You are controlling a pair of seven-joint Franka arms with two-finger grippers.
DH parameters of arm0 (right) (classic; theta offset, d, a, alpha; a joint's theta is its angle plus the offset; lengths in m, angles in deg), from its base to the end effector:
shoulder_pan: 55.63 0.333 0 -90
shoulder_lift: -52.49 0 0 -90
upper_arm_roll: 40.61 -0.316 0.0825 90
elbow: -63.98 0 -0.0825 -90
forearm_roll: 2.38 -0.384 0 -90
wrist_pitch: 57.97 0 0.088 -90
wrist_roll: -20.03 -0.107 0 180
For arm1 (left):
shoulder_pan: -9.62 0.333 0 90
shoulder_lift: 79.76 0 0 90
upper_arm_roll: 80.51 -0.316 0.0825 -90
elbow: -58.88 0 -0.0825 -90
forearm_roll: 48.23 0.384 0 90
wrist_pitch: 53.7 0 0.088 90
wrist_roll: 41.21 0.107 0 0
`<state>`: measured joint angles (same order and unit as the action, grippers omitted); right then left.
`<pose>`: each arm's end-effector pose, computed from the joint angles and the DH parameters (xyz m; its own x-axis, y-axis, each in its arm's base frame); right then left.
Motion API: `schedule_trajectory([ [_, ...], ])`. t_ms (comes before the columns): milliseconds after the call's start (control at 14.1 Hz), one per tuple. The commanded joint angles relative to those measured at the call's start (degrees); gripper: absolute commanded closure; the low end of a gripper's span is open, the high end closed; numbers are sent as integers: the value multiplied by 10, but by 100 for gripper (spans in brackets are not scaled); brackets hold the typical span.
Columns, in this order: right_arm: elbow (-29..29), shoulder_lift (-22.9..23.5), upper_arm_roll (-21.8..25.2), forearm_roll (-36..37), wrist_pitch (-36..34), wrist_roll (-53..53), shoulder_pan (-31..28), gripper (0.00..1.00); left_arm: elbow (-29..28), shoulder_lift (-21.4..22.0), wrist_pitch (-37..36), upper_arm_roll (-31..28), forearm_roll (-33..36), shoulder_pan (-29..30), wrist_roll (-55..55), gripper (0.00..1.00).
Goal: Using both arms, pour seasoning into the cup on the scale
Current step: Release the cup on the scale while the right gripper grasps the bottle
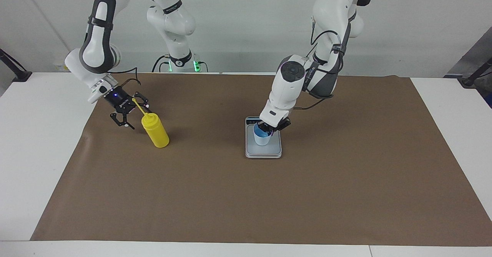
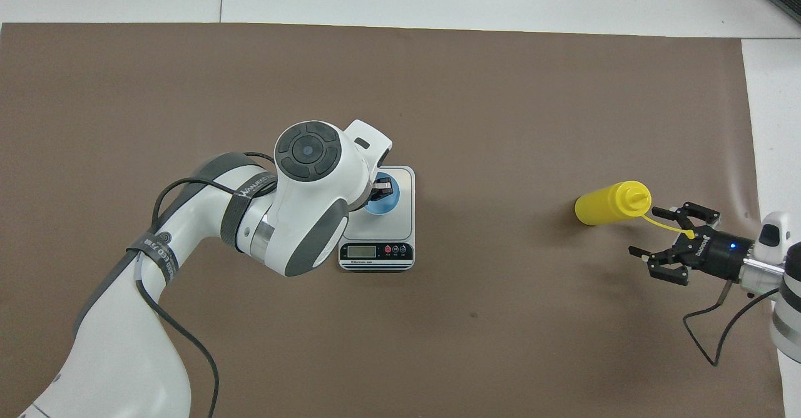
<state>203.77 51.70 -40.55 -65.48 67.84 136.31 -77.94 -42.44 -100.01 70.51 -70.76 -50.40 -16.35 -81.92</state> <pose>0.4449 -0.1491 0.3028 0.5007 0.4824 0.7187 0.7806 -0.6106 -0.1340 0.5319 -0.3733 0.3704 0.9928 0.1180 -0.0221 0.1196 -0.9877 0.1009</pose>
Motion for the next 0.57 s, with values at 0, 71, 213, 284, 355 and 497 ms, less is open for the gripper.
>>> schedule_trajectory([
  [0, -6, 17, -1, -54, -20, 42, -2, 0, -11, 6, 17, -6, 13, -7, -3, 68],
  [71, -12, 18, -1, -56, -20, 43, -2, 0, -11, 6, 19, -6, 13, -7, -3, 20],
  [213, -13, 21, -1, -70, -20, 45, 11, 0, 1, 6, 10, -9, 20, -6, -3, 0],
  [284, -11, 22, -1, -100, -20, 52, 15, 0, 9, 6, 5, -10, 29, 0, -3, 0],
  [355, -11, 27, -1, -124, -20, 63, 19, 0, 11, 13, -4, -12, 35, 3, -2, 0],
  [497, -12, 33, -1, -151, -19, 79, 29, 0, 14, 36, -21, -18, 43, 24, 3, 0],
])
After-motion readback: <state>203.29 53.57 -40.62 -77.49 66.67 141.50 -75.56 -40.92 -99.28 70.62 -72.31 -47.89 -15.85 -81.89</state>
